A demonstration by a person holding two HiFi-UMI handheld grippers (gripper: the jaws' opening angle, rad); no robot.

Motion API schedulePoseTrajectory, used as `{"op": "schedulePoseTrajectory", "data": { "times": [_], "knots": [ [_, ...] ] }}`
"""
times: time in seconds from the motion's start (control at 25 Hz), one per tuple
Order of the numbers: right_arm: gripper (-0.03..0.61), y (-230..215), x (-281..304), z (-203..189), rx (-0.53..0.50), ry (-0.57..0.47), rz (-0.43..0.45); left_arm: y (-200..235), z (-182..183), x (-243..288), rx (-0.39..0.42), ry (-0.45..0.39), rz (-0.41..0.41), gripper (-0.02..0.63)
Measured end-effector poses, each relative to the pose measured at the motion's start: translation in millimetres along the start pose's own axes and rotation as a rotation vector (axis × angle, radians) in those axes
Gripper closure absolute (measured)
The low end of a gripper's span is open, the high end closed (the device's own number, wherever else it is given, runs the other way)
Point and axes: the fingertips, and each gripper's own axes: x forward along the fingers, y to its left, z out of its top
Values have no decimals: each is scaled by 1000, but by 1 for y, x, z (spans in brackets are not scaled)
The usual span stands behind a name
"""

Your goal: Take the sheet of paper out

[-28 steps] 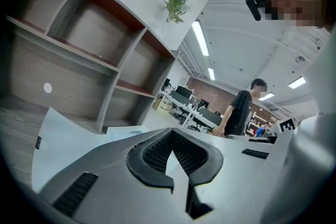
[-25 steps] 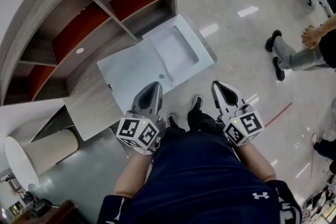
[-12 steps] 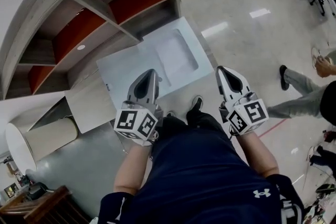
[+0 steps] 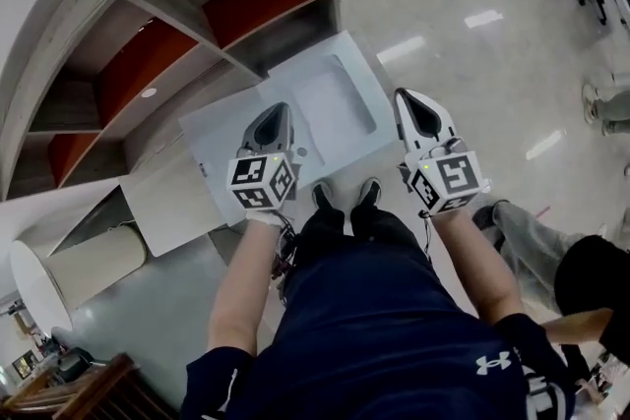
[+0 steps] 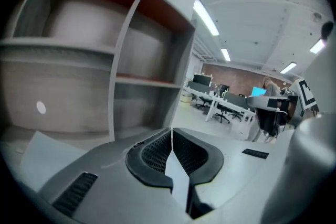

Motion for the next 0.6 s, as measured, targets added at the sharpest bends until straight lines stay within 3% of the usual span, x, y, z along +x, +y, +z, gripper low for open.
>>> {"op": "schedulePoseTrajectory", "data": {
  "times": [0.24,0.32,0.6],
  "knots": [
    [566,18,16,-32,-2,95,-5,30,-102,45,-282,257,-70,571],
    [566,21,16,-37,-4,115,-11,37,-125,54,-361,302,-66,500],
    [566,31,20,-51,24,152,-33,48,-171,73,-546,396,-90,438]
  ]
}}
